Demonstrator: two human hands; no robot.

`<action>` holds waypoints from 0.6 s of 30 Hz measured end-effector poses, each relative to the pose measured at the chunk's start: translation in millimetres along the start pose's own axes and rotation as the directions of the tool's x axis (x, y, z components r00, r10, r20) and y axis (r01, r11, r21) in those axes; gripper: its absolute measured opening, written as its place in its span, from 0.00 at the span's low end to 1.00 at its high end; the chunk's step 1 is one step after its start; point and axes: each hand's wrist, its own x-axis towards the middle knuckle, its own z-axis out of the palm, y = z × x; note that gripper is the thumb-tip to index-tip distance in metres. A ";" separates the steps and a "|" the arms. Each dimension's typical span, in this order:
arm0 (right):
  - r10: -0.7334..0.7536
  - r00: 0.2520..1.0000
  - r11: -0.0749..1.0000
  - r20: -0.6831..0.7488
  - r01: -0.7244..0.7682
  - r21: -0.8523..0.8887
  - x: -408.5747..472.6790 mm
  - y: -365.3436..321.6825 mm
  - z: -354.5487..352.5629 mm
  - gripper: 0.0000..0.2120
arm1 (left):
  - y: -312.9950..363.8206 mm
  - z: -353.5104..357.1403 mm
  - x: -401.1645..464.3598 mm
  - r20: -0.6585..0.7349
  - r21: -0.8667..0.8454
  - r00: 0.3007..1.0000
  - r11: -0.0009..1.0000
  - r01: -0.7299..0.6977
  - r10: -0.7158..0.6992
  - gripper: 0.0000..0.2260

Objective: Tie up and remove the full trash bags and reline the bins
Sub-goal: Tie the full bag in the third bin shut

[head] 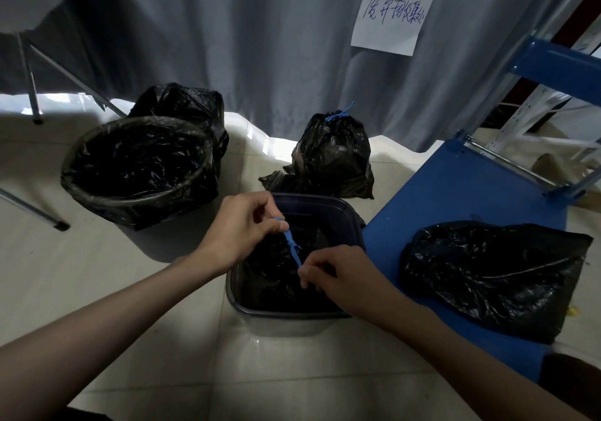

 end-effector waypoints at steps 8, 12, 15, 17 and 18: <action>0.013 0.998 0.994 -0.063 -0.020 -0.104 3.0 7.2 -1.0 0.13 | -0.6 3.8 -0.1 -0.025 0.046 0.999 0.998 -0.037 0.038 0.10; 0.027 0.985 0.999 -0.172 -0.030 -0.019 3.5 8.7 -2.5 0.07 | -1.2 0.0 4.5 0.023 -0.044 1.000 0.999 0.015 -0.014 0.08; 0.020 0.956 1.000 -0.294 -0.015 0.018 7.2 8.7 -2.9 0.10 | -0.2 -0.2 5.3 0.058 -0.124 0.998 0.992 0.033 -0.026 0.07; 0.025 0.948 1.000 -0.318 -0.018 0.022 10.2 8.0 -1.8 0.14 | 3.1 2.3 4.2 0.080 -0.156 0.997 0.987 0.025 -0.013 0.07; 0.024 0.948 0.999 -0.317 -0.015 0.031 11.5 7.2 -1.0 0.16 | 5.1 3.6 3.8 0.084 -0.167 0.996 0.986 0.022 -0.008 0.07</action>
